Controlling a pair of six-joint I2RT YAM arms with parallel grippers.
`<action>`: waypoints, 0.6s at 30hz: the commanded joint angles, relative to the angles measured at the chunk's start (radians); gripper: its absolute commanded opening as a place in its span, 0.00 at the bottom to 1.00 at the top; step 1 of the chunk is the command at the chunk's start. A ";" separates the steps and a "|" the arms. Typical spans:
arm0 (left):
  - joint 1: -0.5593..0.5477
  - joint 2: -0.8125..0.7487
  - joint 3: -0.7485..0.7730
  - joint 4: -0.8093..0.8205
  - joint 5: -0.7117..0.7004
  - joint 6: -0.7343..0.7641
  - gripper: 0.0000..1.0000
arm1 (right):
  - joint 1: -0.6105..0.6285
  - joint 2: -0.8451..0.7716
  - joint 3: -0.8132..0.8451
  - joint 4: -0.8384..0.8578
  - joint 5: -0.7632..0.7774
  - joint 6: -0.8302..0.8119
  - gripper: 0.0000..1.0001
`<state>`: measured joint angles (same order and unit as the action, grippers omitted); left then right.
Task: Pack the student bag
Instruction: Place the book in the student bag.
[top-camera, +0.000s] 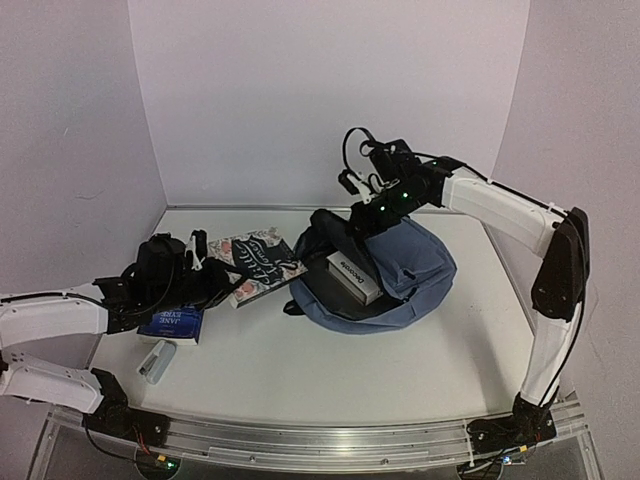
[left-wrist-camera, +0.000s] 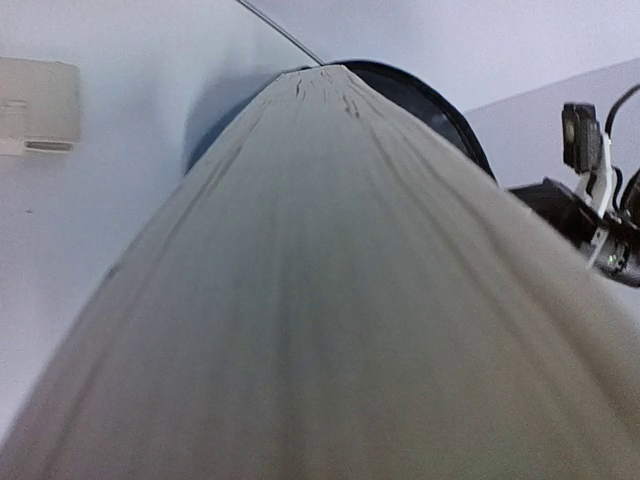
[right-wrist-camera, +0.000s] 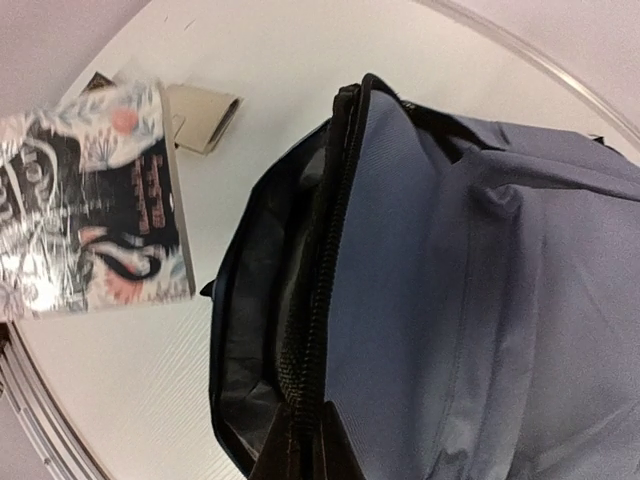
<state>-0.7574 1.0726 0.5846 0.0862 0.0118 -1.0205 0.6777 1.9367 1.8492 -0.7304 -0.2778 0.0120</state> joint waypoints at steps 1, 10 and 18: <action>0.001 0.064 0.091 0.307 0.207 0.028 0.00 | -0.014 -0.064 0.072 0.019 -0.023 0.015 0.00; 0.001 0.384 0.140 0.620 0.338 -0.149 0.00 | -0.018 -0.063 0.148 0.021 -0.040 0.020 0.00; 0.001 0.602 0.282 0.691 0.364 -0.201 0.00 | -0.018 -0.085 0.156 0.027 -0.118 0.023 0.00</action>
<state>-0.7582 1.6183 0.7344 0.5493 0.3234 -1.1806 0.6525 1.9254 1.9526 -0.7574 -0.3184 0.0266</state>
